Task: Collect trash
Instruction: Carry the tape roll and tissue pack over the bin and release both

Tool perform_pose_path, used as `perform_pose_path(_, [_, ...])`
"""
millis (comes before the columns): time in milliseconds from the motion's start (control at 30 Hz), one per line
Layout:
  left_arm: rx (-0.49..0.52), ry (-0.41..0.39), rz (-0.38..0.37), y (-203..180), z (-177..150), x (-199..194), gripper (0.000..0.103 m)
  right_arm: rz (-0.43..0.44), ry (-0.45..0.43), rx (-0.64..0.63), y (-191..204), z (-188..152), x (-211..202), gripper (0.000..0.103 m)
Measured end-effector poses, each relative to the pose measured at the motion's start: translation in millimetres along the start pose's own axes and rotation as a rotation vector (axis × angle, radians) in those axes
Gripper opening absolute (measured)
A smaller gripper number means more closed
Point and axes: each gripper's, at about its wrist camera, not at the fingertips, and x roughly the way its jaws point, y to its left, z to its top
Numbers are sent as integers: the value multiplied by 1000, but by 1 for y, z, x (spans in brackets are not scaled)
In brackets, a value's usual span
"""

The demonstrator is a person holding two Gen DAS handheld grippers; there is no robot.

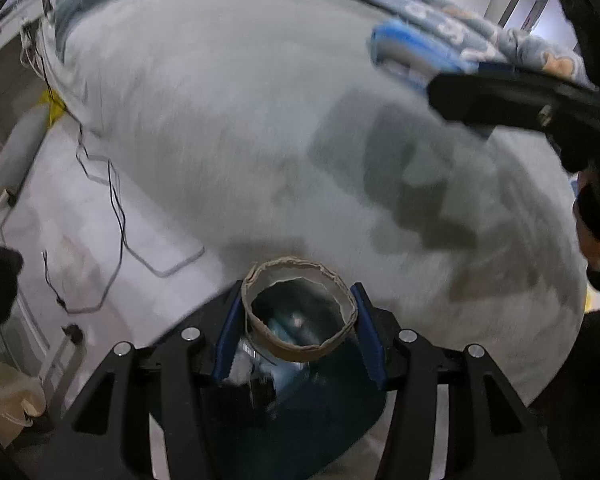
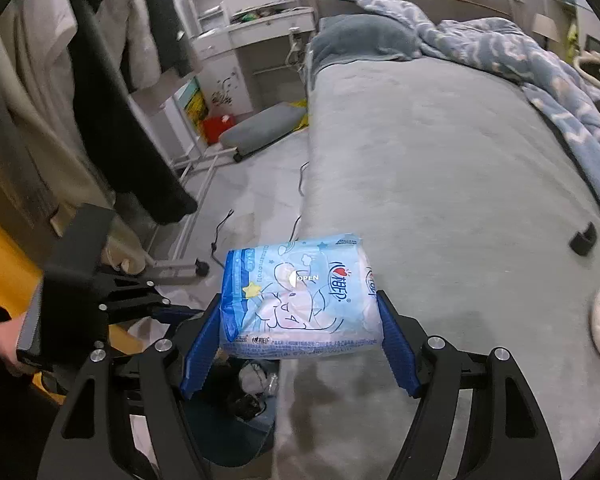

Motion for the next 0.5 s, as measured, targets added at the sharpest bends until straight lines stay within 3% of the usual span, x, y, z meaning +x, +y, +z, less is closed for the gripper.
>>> perform_pose_path(500, [-11,265,-114,31,-70,49,55,85,165,-54,45,-10,59,74])
